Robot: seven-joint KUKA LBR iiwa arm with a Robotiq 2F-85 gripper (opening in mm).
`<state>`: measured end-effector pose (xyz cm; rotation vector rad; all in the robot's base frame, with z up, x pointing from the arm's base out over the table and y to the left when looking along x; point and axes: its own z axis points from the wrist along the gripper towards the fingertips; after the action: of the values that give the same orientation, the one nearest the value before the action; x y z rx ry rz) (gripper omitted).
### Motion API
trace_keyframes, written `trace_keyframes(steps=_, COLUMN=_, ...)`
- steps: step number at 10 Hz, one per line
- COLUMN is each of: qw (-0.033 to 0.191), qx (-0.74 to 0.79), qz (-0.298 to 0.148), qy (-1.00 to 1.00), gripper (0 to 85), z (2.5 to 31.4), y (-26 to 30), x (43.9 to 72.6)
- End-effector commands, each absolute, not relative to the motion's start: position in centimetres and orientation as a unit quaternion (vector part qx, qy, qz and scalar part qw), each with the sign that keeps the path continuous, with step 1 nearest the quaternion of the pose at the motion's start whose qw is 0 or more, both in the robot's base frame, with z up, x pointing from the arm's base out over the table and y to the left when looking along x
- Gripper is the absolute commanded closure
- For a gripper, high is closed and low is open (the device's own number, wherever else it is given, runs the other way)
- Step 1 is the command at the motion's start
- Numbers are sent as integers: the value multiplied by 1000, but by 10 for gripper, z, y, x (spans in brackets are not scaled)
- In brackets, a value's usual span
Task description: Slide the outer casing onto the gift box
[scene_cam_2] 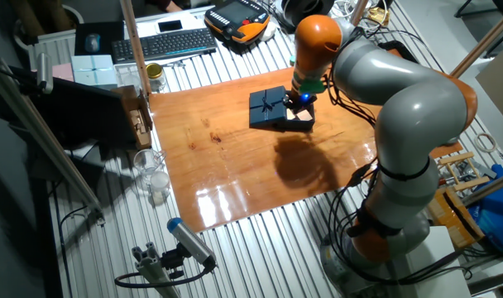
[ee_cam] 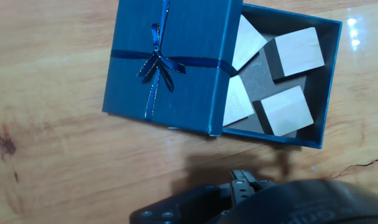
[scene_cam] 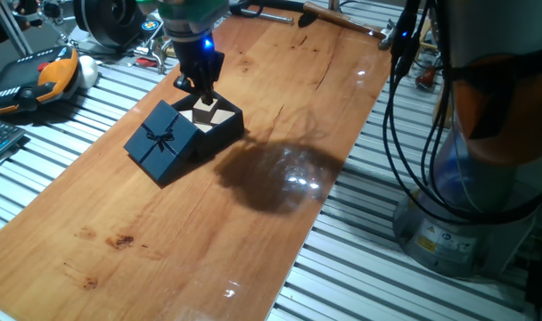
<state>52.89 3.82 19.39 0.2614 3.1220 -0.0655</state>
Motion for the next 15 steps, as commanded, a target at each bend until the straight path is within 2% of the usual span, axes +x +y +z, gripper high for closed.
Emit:
trace_keyframes(steps=1, qw=8, qx=89, qz=-22, qy=996, gripper=850, z=191, y=39, x=530)
trace_keyframes(steps=5, qw=15, qx=124, qz=-40, qy=991, gripper=850, z=188, y=48, x=531)
trace_keyframes(steps=10, qw=17, qx=144, qz=-39, qy=989, gripper=850, z=181, y=71, x=535)
trace_keyframes(steps=12, qw=12, qx=145, qz=-27, qy=989, gripper=850, z=180, y=80, x=537)
trace_keyframes(steps=15, qw=6, qx=157, qz=-43, qy=987, gripper=850, z=184, y=86, x=536)
